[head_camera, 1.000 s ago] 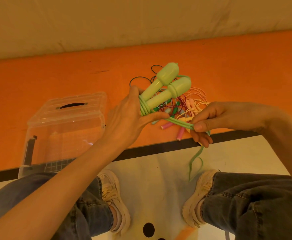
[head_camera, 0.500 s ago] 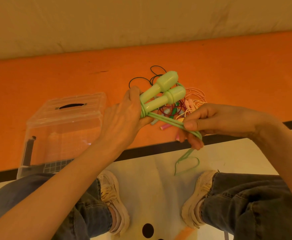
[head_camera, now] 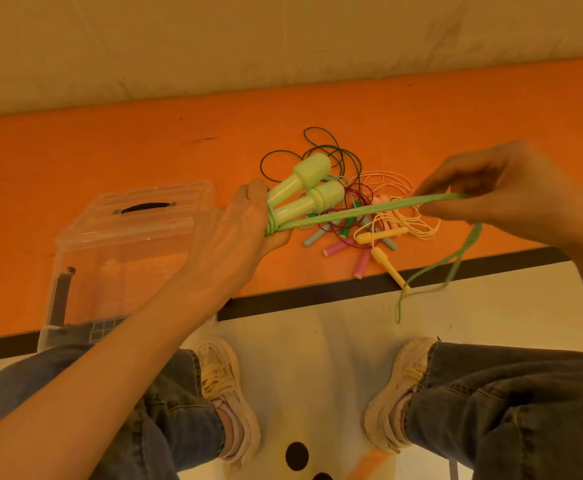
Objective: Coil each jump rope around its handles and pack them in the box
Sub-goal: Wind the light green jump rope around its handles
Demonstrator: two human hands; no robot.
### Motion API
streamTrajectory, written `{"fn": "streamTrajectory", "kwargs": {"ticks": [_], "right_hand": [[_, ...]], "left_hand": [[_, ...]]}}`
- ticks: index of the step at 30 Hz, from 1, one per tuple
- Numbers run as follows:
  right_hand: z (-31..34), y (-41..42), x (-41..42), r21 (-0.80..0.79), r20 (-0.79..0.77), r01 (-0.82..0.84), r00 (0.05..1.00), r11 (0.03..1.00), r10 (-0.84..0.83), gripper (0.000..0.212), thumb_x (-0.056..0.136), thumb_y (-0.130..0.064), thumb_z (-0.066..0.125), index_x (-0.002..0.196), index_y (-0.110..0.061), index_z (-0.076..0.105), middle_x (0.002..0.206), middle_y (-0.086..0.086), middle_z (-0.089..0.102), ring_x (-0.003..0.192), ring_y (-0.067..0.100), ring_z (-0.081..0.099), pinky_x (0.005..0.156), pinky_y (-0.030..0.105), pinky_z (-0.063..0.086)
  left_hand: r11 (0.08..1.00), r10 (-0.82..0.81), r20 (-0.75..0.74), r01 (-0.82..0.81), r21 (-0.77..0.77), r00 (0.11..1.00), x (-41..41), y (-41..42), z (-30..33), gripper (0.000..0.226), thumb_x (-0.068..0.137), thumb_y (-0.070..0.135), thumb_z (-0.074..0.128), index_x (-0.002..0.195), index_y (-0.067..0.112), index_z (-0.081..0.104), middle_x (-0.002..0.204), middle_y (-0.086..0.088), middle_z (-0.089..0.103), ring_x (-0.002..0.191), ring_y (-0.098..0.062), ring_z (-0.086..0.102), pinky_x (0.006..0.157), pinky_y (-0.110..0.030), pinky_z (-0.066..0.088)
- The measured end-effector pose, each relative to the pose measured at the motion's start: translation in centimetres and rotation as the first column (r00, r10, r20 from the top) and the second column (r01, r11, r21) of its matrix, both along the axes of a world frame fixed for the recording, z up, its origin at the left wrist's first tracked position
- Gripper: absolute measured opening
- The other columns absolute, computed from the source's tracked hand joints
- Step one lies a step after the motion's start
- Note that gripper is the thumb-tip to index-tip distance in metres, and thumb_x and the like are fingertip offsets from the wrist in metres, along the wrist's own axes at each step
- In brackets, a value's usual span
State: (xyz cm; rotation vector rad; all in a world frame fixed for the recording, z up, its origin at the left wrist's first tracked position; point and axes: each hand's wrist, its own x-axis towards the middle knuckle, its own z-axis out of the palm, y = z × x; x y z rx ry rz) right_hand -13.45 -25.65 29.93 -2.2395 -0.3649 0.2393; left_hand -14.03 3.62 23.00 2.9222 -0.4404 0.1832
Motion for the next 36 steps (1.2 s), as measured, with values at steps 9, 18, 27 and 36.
{"fn": "streamTrajectory", "kwargs": {"ticks": [9, 18, 27, 36], "right_hand": [[-0.4, 1.5, 0.7, -0.024, 0.362, 0.080, 0.930, 0.996, -0.066, 0.014, 0.085, -0.030, 0.063, 0.092, -0.019, 0.068, 0.080, -0.017, 0.059, 0.071, -0.001, 0.054, 0.061, 0.010, 0.039], [-1.2, 3.2, 2.0, -0.107, 0.471, 0.091, 0.881, 0.990, -0.030, 0.030, 0.087, -0.040, 0.060, 0.096, -0.014, 0.072, 0.082, -0.006, 0.061, 0.073, 0.009, 0.054, 0.063, 0.034, 0.045], [-1.6, 4.2, 2.2, -0.086, 0.401, 0.072, 0.916, 0.994, -0.032, 0.014, 0.083, -0.037, 0.067, 0.088, -0.025, 0.070, 0.080, -0.007, 0.063, 0.074, 0.015, 0.059, 0.065, 0.045, 0.048], [-1.8, 4.1, 2.2, -0.037, 0.306, 0.151, 0.943, 0.988, -0.133, 0.012, 0.073, -0.050, 0.067, 0.071, -0.039, 0.063, 0.071, 0.002, 0.065, 0.067, 0.023, 0.055, 0.059, 0.044, 0.044]], "left_hand": [[0.980, -0.197, 0.063, 0.195, 0.028, 0.978, -1.2, -1.3, -1.0, 0.061, 0.082, 0.064, 0.032, 0.092, 0.009, 0.057, 0.074, -0.005, 0.060, 0.053, -0.030, 0.057, 0.038, -0.026, 0.035], [0.915, -0.389, -0.177, 0.402, 0.042, 0.904, -2.2, -2.2, -0.7, 0.051, 0.096, 0.055, 0.032, 0.129, 0.016, 0.036, 0.121, 0.000, 0.043, 0.080, -0.016, 0.052, 0.060, -0.028, 0.033], [0.870, -0.492, -0.077, 0.493, -0.010, 0.867, -3.2, -2.6, -0.4, 0.034, 0.084, 0.045, 0.047, 0.102, 0.016, 0.047, 0.089, 0.001, 0.051, 0.061, -0.015, 0.041, 0.053, -0.025, 0.025], [0.865, -0.470, -0.016, 0.458, -0.205, 0.882, -3.7, -3.5, -0.2, 0.078, 0.084, 0.066, 0.043, 0.139, 0.011, 0.035, 0.098, 0.001, 0.067, 0.064, -0.019, 0.064, 0.045, -0.023, 0.031]]}}
